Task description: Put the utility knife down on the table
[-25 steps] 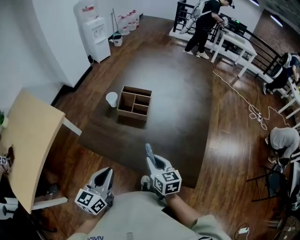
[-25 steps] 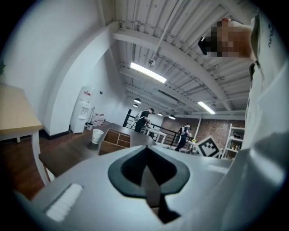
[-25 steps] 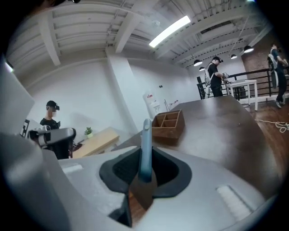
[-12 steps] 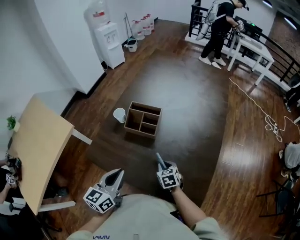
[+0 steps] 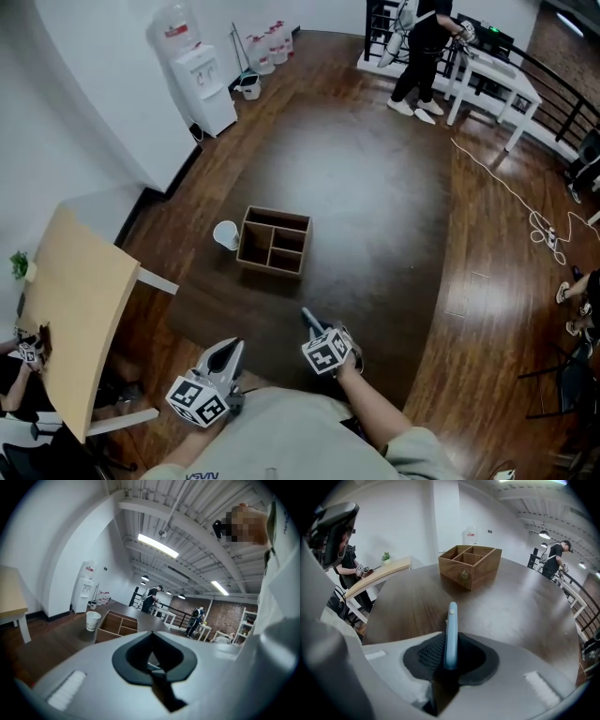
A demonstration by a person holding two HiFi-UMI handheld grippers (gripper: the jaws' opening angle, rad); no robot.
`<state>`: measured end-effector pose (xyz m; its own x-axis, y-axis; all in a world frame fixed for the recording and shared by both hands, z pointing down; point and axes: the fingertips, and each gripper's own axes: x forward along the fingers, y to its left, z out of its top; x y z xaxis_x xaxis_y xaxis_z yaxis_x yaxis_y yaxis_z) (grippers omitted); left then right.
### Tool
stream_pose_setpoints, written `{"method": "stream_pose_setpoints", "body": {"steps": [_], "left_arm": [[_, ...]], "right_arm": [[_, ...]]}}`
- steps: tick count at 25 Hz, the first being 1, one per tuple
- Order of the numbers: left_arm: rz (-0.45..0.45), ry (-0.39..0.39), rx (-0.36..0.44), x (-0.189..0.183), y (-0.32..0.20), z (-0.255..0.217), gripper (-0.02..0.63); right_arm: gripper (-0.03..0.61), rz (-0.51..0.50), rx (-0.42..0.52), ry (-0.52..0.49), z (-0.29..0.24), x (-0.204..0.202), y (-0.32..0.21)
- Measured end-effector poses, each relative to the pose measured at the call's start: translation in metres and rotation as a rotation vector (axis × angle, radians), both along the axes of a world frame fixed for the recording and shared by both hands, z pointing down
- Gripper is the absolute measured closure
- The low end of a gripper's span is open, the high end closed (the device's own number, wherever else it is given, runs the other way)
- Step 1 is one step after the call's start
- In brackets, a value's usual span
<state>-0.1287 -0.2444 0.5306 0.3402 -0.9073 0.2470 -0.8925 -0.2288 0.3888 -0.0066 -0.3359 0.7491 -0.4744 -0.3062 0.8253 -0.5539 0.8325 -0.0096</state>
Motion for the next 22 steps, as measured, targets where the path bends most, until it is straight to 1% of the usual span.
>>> {"method": "stream_pose_setpoints", "body": {"steps": [2, 4, 7, 14, 16, 18, 19, 20, 22], "left_arm": [[0.013, 0.004, -0.009, 0.001, -0.001, 0.002, 0.612], [0.012, 0.013, -0.010, 0.001, -0.001, 0.003, 0.612], [0.009, 0.030, -0.007, 0.001, 0.001, 0.003, 0.612], [0.041, 0.043, -0.003, 0.005, 0.007, 0.005, 0.612], [0.049, 0.047, -0.002, 0.006, 0.011, 0.005, 0.612], [0.064, 0.048, -0.002, 0.009, 0.017, 0.006, 0.612], [0.076, 0.046, -0.002, 0.010, 0.021, 0.007, 0.612], [0.089, 0.043, -0.001, 0.012, 0.025, 0.008, 0.612], [0.106, 0.038, 0.004, 0.012, 0.037, 0.009, 0.612]], "right_arm": [[0.500, 0.006, -0.006, -0.014, -0.002, 0.000, -0.001], [0.463, 0.022, -0.013, -0.030, -0.004, 0.002, -0.001], [0.446, 0.056, -0.009, -0.040, -0.007, 0.013, -0.004], [0.445, 0.184, 0.020, -0.063, -0.022, 0.047, -0.007], [0.445, 0.238, 0.050, -0.080, -0.032, 0.058, -0.005], [0.446, 0.317, 0.099, -0.129, -0.048, 0.070, -0.002], [0.458, 0.356, 0.131, -0.159, -0.059, 0.076, 0.000], [0.490, 0.386, 0.168, -0.186, -0.070, 0.082, 0.003], [0.513, 0.417, 0.232, -0.237, -0.091, 0.088, 0.015]]}}
